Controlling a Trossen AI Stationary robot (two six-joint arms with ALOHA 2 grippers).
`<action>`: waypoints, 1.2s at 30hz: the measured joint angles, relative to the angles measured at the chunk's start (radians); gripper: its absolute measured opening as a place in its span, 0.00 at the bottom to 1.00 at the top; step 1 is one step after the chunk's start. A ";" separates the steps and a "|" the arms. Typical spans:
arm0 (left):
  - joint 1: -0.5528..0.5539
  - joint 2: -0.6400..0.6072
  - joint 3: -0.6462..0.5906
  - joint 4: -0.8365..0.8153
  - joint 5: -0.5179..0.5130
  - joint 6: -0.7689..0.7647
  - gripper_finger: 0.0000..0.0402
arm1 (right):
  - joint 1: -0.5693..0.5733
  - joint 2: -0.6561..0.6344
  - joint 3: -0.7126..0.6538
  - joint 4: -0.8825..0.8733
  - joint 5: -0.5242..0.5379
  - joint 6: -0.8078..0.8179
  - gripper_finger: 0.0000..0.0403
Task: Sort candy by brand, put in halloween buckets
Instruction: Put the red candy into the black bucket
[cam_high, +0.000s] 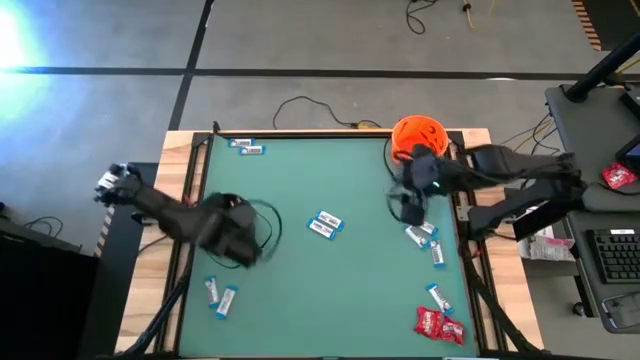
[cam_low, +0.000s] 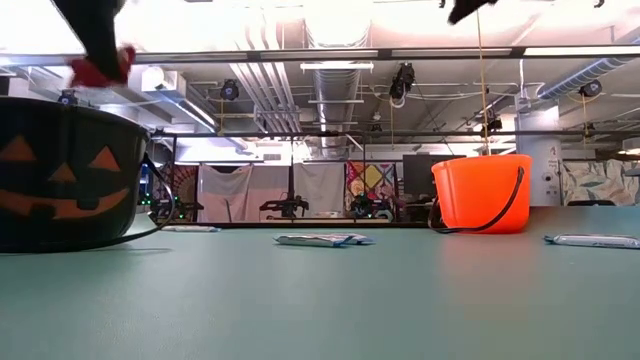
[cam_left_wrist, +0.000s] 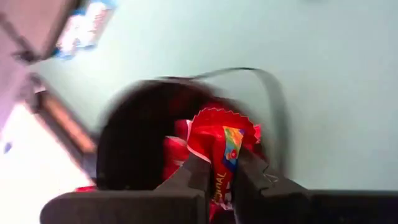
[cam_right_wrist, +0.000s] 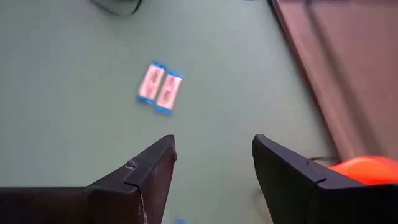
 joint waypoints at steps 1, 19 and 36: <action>0.042 -0.031 -0.039 0.002 -0.006 0.014 0.05 | -0.021 0.012 -0.008 0.007 -0.048 0.020 0.51; 0.236 -0.173 -0.276 0.029 0.260 0.142 0.14 | 0.230 0.053 -0.359 -0.055 -0.412 0.581 0.51; 0.222 -0.173 -0.193 0.039 0.327 0.154 0.65 | 0.772 0.122 -0.613 0.438 -0.460 1.392 0.51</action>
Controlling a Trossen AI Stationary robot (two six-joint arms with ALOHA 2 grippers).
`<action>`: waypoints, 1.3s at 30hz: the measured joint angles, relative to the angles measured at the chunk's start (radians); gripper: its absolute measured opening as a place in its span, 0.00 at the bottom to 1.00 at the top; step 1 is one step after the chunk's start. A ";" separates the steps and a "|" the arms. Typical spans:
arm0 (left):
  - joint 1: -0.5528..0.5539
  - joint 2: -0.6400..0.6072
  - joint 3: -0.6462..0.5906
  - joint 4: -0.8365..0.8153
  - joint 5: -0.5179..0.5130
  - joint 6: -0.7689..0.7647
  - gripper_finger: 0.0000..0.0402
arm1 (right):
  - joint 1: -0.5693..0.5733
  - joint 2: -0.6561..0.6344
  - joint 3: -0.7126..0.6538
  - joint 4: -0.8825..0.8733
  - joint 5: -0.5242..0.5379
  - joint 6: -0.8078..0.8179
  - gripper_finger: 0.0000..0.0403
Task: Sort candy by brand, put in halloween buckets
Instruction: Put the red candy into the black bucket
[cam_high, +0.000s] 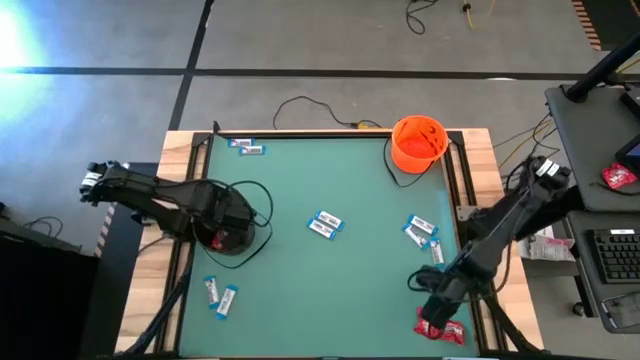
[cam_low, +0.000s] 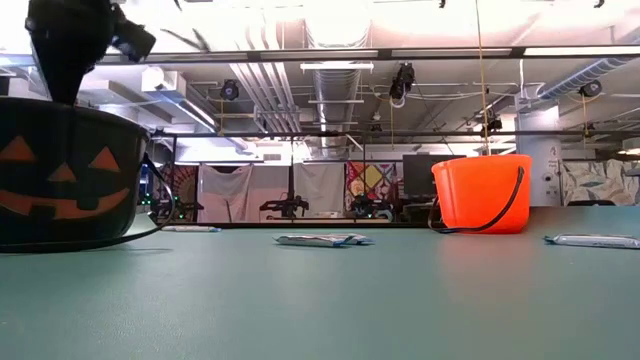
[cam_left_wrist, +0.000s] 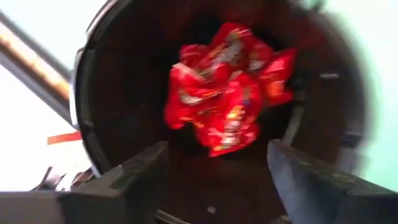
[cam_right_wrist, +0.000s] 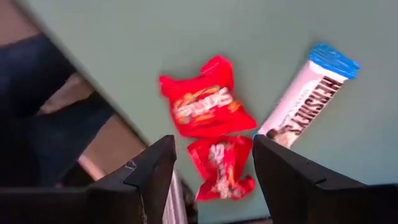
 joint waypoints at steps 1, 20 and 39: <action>-0.009 0.000 0.024 0.005 0.000 0.000 0.68 | 0.006 0.022 -0.001 -0.003 0.001 0.015 0.51; -0.303 0.006 0.198 0.643 -0.354 0.057 0.71 | -0.271 0.529 0.191 0.080 -0.108 -0.171 0.51; -0.313 0.206 -0.032 0.958 -0.323 0.176 0.74 | -0.509 0.472 0.772 -0.091 0.292 -0.779 0.51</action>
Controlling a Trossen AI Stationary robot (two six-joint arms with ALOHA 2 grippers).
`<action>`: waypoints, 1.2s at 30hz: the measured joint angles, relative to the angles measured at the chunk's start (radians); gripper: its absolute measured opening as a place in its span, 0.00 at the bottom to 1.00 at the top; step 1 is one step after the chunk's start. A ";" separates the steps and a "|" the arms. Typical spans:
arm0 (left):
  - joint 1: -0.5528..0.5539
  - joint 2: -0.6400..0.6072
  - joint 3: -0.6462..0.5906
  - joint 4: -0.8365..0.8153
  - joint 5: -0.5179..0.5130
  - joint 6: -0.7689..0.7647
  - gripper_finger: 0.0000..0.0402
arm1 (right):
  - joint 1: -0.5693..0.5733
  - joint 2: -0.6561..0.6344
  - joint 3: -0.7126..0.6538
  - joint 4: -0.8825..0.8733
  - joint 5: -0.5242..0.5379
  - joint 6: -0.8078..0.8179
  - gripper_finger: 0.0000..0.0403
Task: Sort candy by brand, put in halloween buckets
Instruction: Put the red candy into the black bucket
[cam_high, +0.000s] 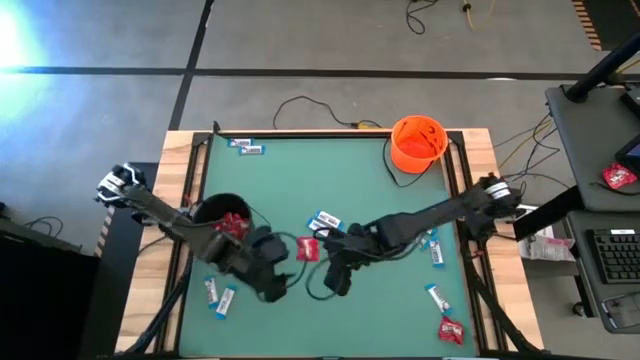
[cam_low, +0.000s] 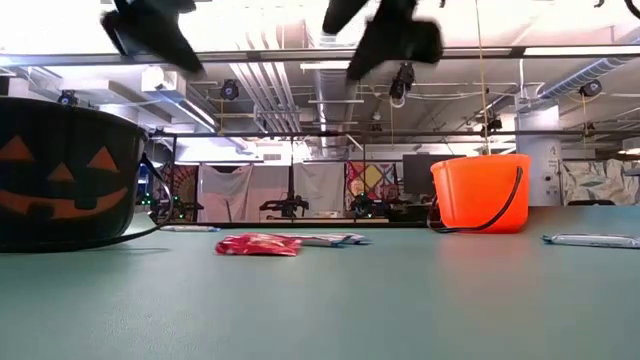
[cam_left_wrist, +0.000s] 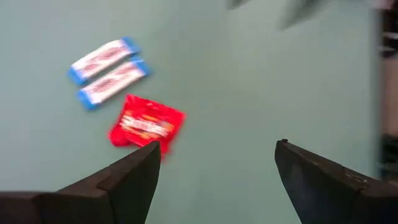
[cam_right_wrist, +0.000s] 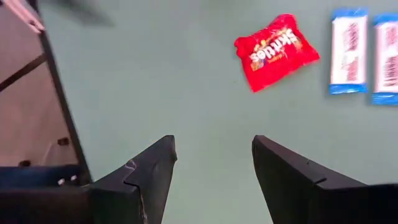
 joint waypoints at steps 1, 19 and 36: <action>0.028 0.014 -0.003 0.002 0.000 -0.001 0.74 | 0.021 -0.020 0.007 -0.017 0.029 0.001 0.51; 0.261 0.187 -0.025 0.107 0.208 0.515 0.75 | 0.275 -0.184 -0.017 -0.142 0.371 0.318 0.53; 0.319 0.356 -0.065 0.226 0.246 0.534 0.75 | 0.320 -0.143 -0.016 -0.420 0.288 0.504 0.87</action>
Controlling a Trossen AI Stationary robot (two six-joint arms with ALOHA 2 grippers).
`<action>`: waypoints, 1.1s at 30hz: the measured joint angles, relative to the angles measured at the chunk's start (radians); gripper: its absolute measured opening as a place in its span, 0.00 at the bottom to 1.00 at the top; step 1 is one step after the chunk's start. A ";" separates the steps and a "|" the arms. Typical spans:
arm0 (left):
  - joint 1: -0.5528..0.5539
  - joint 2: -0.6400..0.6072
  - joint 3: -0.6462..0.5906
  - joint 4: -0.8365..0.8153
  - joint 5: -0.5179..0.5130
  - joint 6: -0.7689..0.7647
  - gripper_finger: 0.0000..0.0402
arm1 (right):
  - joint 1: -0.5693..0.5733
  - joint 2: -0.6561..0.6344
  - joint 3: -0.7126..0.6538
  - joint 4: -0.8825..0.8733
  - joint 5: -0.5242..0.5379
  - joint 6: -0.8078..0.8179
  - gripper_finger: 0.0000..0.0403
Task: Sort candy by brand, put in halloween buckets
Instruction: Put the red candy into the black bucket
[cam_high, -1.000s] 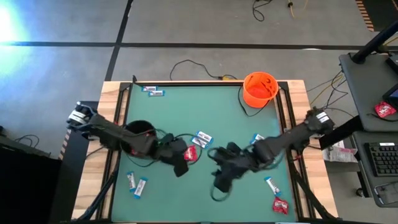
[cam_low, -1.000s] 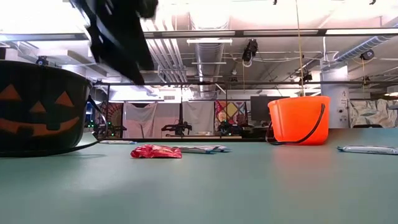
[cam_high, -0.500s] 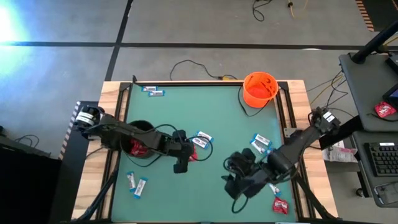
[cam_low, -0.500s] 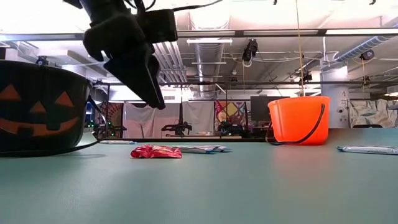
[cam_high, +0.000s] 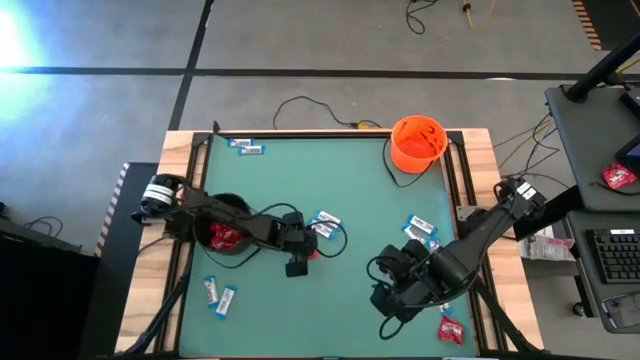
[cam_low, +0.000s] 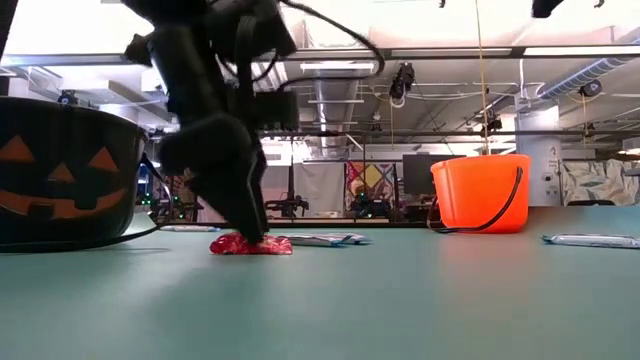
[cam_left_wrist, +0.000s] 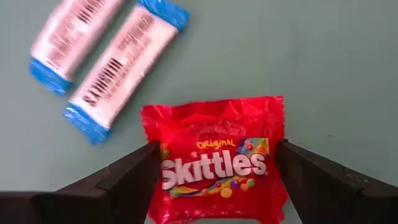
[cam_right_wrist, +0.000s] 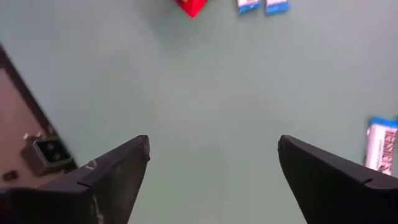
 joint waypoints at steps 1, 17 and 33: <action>0.000 0.009 -0.011 0.020 0.000 -0.001 0.75 | 0.001 -0.003 0.000 0.000 -0.004 0.001 0.87; -0.016 0.059 -0.022 0.033 0.009 -0.073 0.48 | 0.001 -0.014 0.000 0.032 0.040 0.009 0.88; -0.132 -0.419 0.015 -0.392 -0.066 -0.356 0.18 | -0.004 -0.013 0.000 0.106 0.053 -0.109 0.88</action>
